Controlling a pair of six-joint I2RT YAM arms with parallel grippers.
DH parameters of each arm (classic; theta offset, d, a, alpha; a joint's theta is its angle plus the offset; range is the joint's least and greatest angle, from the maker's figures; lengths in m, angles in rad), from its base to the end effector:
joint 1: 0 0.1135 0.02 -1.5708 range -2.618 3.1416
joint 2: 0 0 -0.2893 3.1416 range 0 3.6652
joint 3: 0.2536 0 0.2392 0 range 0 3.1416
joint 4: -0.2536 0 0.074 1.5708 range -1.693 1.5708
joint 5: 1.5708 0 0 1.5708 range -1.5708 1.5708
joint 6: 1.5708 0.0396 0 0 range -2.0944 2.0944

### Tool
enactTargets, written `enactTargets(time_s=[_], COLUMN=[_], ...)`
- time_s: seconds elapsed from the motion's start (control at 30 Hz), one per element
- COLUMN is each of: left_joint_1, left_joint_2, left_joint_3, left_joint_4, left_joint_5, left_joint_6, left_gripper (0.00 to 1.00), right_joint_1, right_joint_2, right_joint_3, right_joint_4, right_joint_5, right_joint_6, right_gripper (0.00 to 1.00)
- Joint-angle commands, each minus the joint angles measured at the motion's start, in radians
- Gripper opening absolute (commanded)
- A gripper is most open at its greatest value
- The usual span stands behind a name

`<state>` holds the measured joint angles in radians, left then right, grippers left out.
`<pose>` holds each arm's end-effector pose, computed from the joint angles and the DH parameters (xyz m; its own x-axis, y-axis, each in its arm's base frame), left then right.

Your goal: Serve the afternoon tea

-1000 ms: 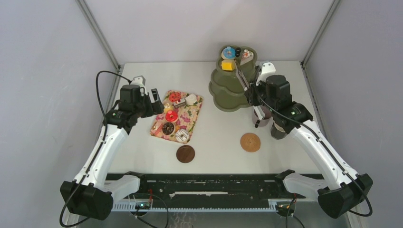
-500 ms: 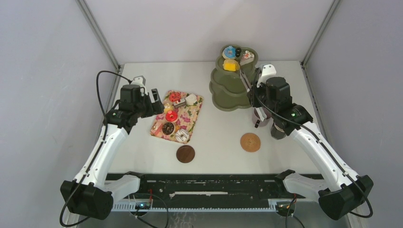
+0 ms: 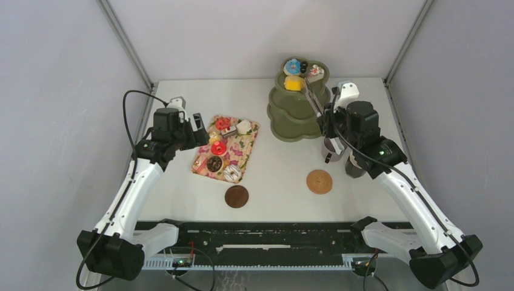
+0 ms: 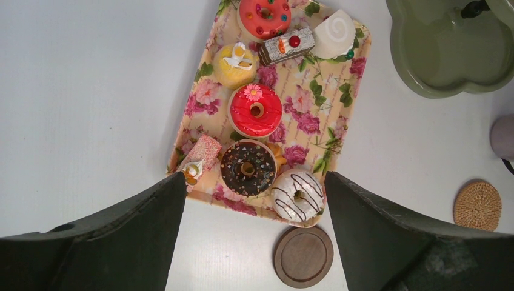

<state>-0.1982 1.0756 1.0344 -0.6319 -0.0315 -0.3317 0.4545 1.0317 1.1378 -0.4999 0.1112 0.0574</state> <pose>0.2014 -0.0392 0.3477 -0.6341 -0.2046 -0.7457 -0.0358 0.9711 -0.2361 0.1817 0.0839 0.4025 -0.3639 -0.1144 -0.9244 -0.3239 0.9460 0.0105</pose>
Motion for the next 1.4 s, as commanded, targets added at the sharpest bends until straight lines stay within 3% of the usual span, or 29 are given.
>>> enactTargets(time_s=[0.0,0.07,0.3,0.57,0.87,1.07,1.37], left_joint_1=[-0.003,-0.003,-0.003,-0.003,-0.003,-0.002,-0.003], left_joint_2=[-0.012,-0.013,-0.015,-0.014,-0.010,-0.008,0.000], left_joint_3=[0.041,0.042,0.039,0.036,0.034,0.039,0.043], left_joint_4=[0.017,0.016,0.017,0.017,0.017,0.017,0.016], left_joint_5=[0.001,0.001,-0.002,-0.008,-0.011,-0.009,-0.014], left_joint_6=[0.011,0.011,0.010,0.011,0.011,0.011,0.009], left_gripper=[0.89,0.89,0.89,0.89,0.89,0.89,0.89], right_joint_1=[0.005,0.006,0.006,0.007,-0.007,-0.021,0.083], right_joint_2=[-0.038,-0.038,-0.021,0.022,0.057,0.034,-0.031], right_joint_3=[0.020,0.022,0.022,0.022,0.029,0.029,0.028], right_joint_4=[0.048,0.043,0.031,0.083,0.102,0.101,0.023], right_joint_5=[-0.024,-0.038,-0.062,-0.079,0.020,-0.053,-0.098], right_joint_6=[0.016,0.018,0.022,0.032,0.066,0.061,0.061], right_gripper=[0.34,0.31,0.00,0.00,0.00,0.00,0.00])
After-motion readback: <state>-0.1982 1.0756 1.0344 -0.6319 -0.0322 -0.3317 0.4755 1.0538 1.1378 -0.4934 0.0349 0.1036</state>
